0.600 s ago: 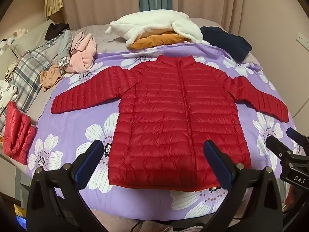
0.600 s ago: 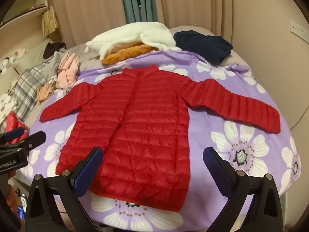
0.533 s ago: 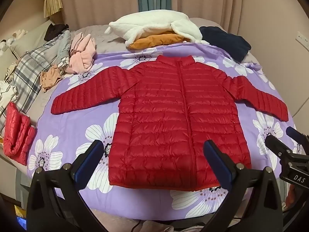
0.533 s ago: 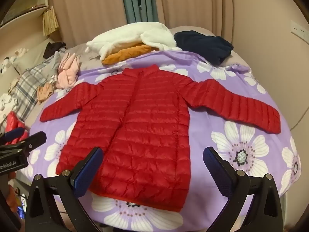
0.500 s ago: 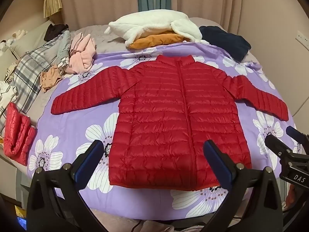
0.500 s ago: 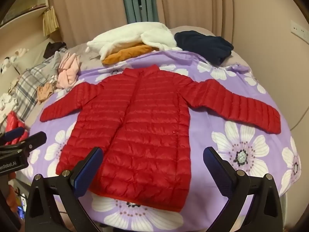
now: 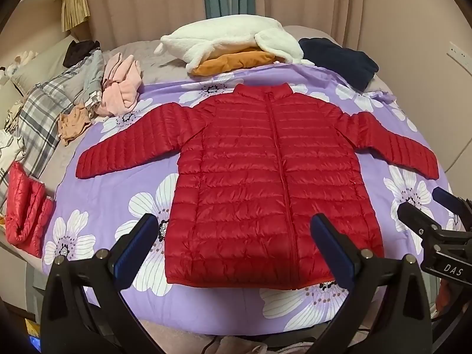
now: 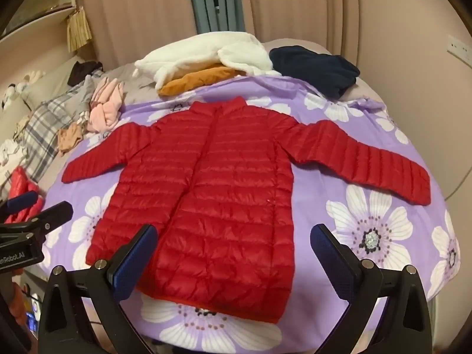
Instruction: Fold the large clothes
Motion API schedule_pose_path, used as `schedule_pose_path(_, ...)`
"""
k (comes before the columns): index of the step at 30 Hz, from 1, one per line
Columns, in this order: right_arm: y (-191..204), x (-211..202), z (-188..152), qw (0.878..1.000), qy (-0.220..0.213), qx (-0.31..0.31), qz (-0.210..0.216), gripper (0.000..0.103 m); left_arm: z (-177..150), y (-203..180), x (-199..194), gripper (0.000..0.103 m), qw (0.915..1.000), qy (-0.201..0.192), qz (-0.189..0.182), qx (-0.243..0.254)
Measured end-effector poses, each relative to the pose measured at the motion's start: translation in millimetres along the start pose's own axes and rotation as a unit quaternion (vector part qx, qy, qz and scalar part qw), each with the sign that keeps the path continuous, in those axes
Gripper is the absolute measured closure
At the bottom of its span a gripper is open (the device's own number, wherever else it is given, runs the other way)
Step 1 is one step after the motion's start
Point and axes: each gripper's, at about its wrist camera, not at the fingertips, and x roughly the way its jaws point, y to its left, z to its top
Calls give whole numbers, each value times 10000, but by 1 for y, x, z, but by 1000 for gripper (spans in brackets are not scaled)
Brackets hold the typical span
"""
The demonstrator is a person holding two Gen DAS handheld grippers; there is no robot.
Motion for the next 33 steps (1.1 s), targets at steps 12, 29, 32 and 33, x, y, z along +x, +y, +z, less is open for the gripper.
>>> schedule_pose_path(12,0,1,-1,10000,-1,9,-10,1,0,-2,-1,0,10000,-7,4,2)
schedule_pose_path(29,0,2,-1,10000,6,17,-1,1,0,-2,-1,0,10000,4,-17,1)
schedule_pose_path(32,0,2,-1,10000,3,17,4,1,1,-2,-1,0,10000,3,-19,-5)
schedule_pose_path(33,0,2,-1,10000,3,12,3,1,1,-2,-1,0,10000,6,-16,-9)
